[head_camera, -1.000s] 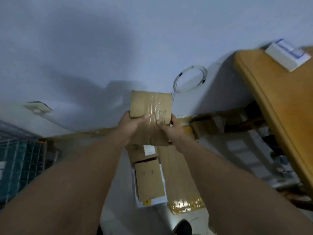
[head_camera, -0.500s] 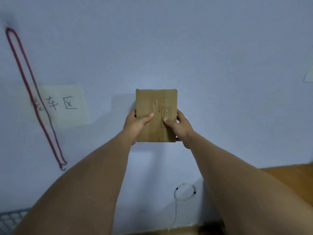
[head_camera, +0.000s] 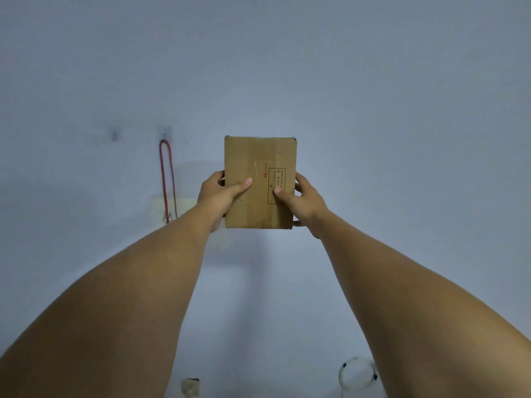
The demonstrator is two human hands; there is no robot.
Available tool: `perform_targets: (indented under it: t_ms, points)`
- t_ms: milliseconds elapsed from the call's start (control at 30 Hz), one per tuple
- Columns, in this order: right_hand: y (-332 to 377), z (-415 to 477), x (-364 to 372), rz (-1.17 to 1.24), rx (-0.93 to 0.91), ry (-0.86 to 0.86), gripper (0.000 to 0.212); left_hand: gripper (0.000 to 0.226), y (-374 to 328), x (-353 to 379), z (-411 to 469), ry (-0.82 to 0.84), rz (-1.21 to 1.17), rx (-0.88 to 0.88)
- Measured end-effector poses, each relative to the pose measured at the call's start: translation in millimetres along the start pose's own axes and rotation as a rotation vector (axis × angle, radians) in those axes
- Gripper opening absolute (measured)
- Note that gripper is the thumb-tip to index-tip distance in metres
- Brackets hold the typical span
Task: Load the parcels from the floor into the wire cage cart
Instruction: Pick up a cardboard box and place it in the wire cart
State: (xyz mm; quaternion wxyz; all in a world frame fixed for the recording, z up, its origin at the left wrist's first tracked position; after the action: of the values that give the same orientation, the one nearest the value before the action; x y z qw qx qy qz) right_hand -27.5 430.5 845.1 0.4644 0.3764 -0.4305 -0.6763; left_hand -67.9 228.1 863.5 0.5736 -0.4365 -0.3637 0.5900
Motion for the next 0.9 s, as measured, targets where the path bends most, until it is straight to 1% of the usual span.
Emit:
perform_targets:
  t_ms: [100, 167, 233, 367, 533, 600, 733, 900]
  points:
    - [15, -22, 69, -0.057, -0.015, 0.025, 0.069, 0.05, -4, -79, -20, -0.017, 0.021, -0.01]
    - [27, -32, 120, -0.027, -0.025, 0.073, 0.068, 0.046, -3, -136, -34, -0.04, 0.028, -0.029]
    - [38, -40, 174, 0.017, -0.037, 0.127, 0.067, 0.048, -1, -192, -46, -0.082, 0.043, -0.043]
    - [53, -51, 285, 0.077, -0.06, 0.236, 0.066, 0.049, 7, -299, -67, -0.214, 0.061, -0.058]
    - [68, -66, 420, 0.161, -0.062, 0.415, 0.062, 0.058, 21, -425, -93, -0.393, 0.12, -0.071]
    - [70, -71, 469, 0.169, -0.059, 0.482, 0.065, 0.059, 30, -471, -102, -0.454, 0.133, -0.085]
    - [64, -71, 569, 0.199, -0.04, 0.601, 0.068, 0.052, 54, -552, -107, -0.56, 0.165, -0.105]
    - [40, -58, 687, 0.236, 0.005, 0.706, 0.068, 0.057, 95, -641, -94, -0.656, 0.237, -0.156]
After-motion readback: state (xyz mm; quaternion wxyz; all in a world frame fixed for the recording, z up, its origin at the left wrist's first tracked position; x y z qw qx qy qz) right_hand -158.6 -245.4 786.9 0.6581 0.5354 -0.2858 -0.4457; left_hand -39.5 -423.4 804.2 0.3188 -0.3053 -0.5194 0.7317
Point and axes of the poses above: each hand's wrist, its own z-axis towards the middle knuckle, its own x-axis out of the palm, y = z × x, the point moved 2 cm from there along z, towards the middle knuckle, and after that the axes turned 5 degrees about z, right-handed, at the moved point
